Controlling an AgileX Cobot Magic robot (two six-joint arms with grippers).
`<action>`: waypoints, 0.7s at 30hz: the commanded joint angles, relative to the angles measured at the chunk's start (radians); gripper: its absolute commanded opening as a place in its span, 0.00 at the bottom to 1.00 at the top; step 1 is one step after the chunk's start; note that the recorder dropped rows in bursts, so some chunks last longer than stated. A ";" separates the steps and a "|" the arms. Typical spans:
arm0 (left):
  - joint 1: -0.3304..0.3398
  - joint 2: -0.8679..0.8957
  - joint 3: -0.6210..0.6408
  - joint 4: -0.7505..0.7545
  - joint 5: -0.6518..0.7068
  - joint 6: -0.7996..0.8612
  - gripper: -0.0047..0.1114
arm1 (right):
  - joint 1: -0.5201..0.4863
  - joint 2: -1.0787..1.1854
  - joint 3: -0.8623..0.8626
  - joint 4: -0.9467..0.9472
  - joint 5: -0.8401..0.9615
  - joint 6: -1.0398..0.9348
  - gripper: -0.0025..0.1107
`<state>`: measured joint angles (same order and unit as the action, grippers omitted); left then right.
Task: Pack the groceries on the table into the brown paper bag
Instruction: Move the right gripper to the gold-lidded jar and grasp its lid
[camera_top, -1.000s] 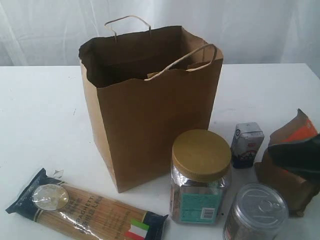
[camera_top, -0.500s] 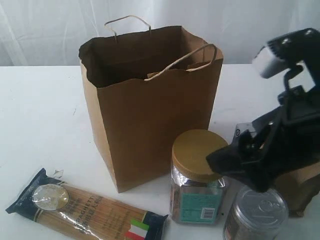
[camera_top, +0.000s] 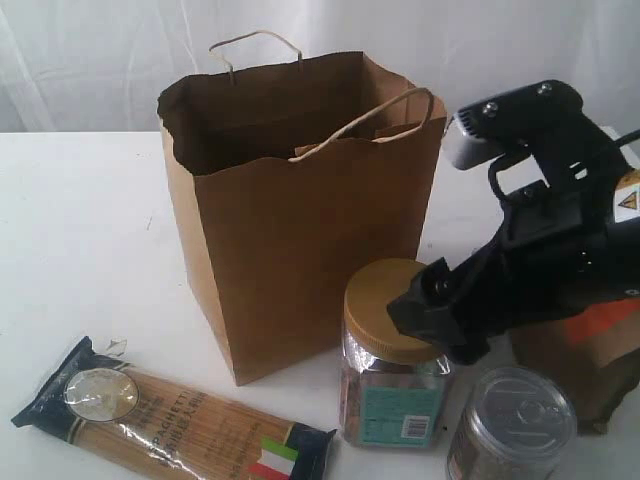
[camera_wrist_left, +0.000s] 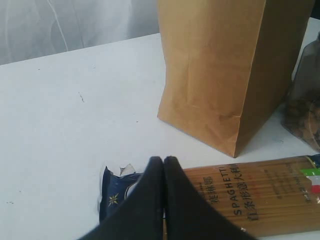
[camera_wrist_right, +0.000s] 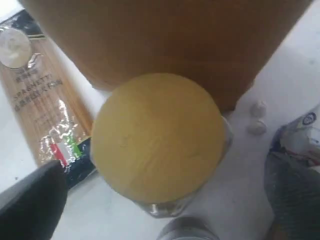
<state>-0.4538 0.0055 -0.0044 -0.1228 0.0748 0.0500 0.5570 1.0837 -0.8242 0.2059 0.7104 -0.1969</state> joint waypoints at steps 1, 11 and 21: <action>0.003 -0.005 0.004 -0.002 0.001 -0.001 0.04 | 0.001 0.049 -0.005 -0.026 -0.010 0.080 0.95; 0.003 -0.005 0.004 -0.002 0.001 -0.001 0.04 | 0.074 0.128 -0.005 0.015 -0.073 0.095 0.95; 0.003 -0.005 0.004 -0.002 0.001 -0.001 0.04 | 0.081 0.247 -0.005 0.009 -0.144 0.096 0.95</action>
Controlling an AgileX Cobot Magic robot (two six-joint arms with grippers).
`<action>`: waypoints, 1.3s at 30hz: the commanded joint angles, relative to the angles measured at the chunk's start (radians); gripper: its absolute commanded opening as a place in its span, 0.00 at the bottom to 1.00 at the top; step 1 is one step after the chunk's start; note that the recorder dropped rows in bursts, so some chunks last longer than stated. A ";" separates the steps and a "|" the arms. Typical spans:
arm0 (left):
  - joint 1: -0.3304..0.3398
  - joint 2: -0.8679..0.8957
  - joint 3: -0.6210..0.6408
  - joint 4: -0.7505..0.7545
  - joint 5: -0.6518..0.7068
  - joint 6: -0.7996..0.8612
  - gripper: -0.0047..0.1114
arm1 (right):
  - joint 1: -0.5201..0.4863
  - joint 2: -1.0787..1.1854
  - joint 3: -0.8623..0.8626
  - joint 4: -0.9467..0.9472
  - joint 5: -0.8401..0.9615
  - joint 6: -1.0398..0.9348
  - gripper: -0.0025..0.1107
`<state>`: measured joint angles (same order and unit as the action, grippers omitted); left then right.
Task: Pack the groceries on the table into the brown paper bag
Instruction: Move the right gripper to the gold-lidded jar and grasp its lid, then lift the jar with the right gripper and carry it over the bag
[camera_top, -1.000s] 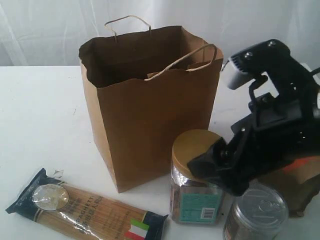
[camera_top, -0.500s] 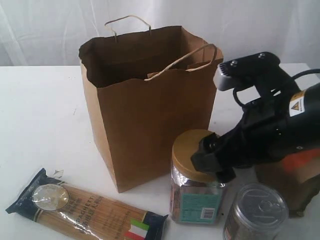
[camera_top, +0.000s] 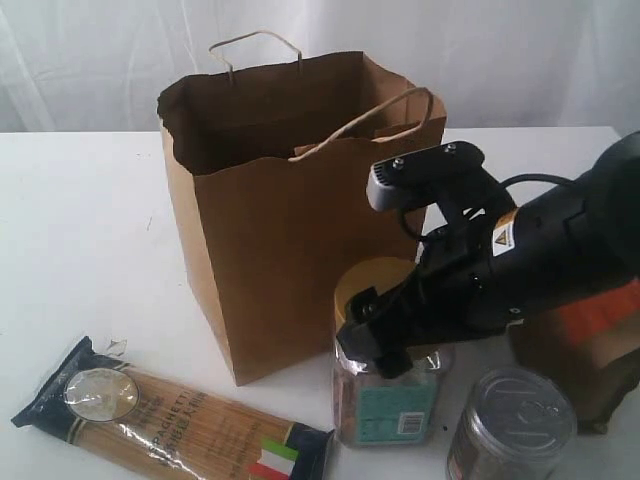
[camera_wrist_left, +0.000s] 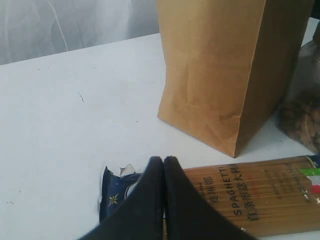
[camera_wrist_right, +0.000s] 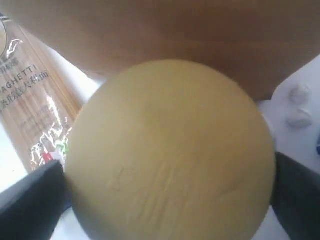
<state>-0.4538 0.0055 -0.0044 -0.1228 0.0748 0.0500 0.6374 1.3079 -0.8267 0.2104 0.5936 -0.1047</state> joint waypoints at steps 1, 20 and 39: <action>0.003 -0.005 0.004 -0.002 0.001 -0.001 0.04 | 0.001 0.027 -0.002 0.004 -0.038 0.003 0.95; 0.003 -0.005 0.004 -0.002 0.001 -0.001 0.04 | 0.016 -0.053 0.039 -0.006 -0.021 0.030 0.02; 0.003 -0.005 0.004 -0.002 0.001 -0.001 0.04 | 0.133 -0.308 -0.093 -0.035 0.169 -0.005 0.02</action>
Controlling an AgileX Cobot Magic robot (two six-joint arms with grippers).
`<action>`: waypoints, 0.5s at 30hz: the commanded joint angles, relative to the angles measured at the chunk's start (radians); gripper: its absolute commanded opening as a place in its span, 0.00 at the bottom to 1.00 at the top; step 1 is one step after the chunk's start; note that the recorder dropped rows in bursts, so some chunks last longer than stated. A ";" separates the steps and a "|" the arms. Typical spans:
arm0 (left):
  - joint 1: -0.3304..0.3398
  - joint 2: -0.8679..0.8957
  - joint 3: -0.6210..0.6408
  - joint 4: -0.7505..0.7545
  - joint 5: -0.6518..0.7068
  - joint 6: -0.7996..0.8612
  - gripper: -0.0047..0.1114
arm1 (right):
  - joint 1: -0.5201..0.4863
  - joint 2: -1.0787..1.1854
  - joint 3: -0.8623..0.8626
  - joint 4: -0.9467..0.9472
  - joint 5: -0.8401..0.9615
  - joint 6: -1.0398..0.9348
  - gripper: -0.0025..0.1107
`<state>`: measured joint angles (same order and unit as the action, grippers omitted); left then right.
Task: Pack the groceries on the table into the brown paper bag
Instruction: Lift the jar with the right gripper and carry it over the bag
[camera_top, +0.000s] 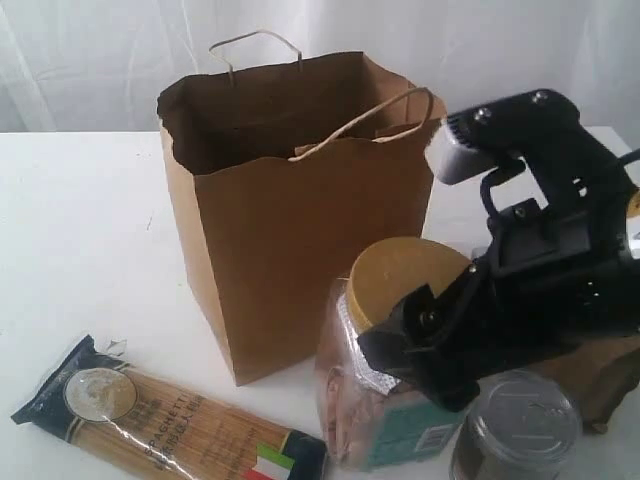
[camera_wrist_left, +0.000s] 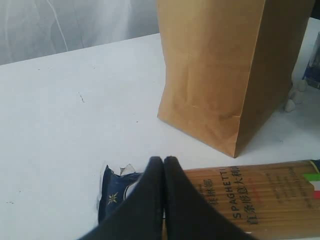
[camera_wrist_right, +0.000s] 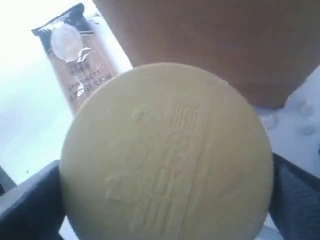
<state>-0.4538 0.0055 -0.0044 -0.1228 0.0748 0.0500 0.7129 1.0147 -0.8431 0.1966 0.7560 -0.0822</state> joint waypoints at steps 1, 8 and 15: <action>0.003 -0.005 0.004 -0.002 0.001 -0.001 0.04 | 0.097 -0.015 -0.120 -0.049 0.003 -0.031 0.02; 0.003 -0.005 0.004 -0.002 0.001 -0.001 0.04 | 0.333 0.062 -0.376 -0.170 -0.070 -0.074 0.02; 0.003 -0.005 0.004 -0.002 0.001 -0.001 0.04 | 0.458 0.146 -0.508 -0.286 -0.148 -0.074 0.02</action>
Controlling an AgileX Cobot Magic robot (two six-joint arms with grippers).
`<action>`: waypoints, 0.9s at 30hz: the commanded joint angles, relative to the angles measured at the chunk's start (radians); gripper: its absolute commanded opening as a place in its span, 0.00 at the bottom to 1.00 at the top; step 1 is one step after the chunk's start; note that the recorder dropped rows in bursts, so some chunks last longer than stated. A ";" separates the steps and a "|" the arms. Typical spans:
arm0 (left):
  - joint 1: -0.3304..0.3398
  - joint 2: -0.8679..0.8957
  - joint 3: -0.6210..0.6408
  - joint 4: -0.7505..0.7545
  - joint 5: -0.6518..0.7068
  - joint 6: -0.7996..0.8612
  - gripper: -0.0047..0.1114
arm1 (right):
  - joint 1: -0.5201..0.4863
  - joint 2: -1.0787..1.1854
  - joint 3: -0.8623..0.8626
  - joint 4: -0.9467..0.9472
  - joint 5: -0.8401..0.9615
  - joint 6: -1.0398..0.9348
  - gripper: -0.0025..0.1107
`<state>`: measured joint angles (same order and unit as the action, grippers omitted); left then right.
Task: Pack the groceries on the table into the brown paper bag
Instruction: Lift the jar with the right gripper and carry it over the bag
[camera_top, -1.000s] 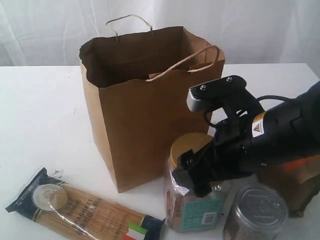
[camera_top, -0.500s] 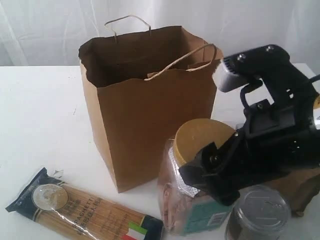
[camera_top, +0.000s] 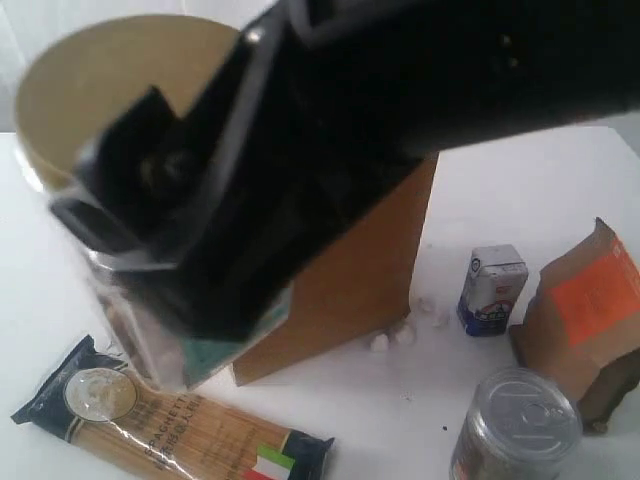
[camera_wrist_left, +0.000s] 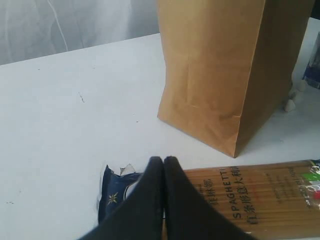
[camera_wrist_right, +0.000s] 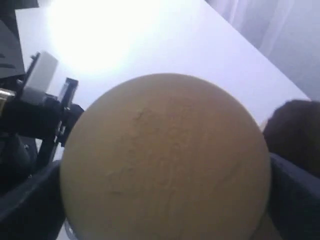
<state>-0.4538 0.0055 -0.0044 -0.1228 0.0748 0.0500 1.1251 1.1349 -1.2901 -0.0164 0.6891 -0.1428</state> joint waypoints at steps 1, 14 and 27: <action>0.003 -0.005 0.004 -0.002 0.001 -0.001 0.04 | 0.052 0.032 -0.075 -0.091 -0.083 -0.011 0.02; 0.003 -0.005 0.004 -0.002 0.001 -0.001 0.04 | 0.050 0.076 -0.227 -0.536 -0.085 0.143 0.02; 0.003 -0.005 0.004 -0.002 0.001 -0.001 0.04 | -0.160 0.131 -0.225 -0.572 -0.170 0.258 0.02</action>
<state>-0.4538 0.0055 -0.0044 -0.1228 0.0748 0.0500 1.0013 1.2450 -1.5041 -0.5556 0.5788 0.0841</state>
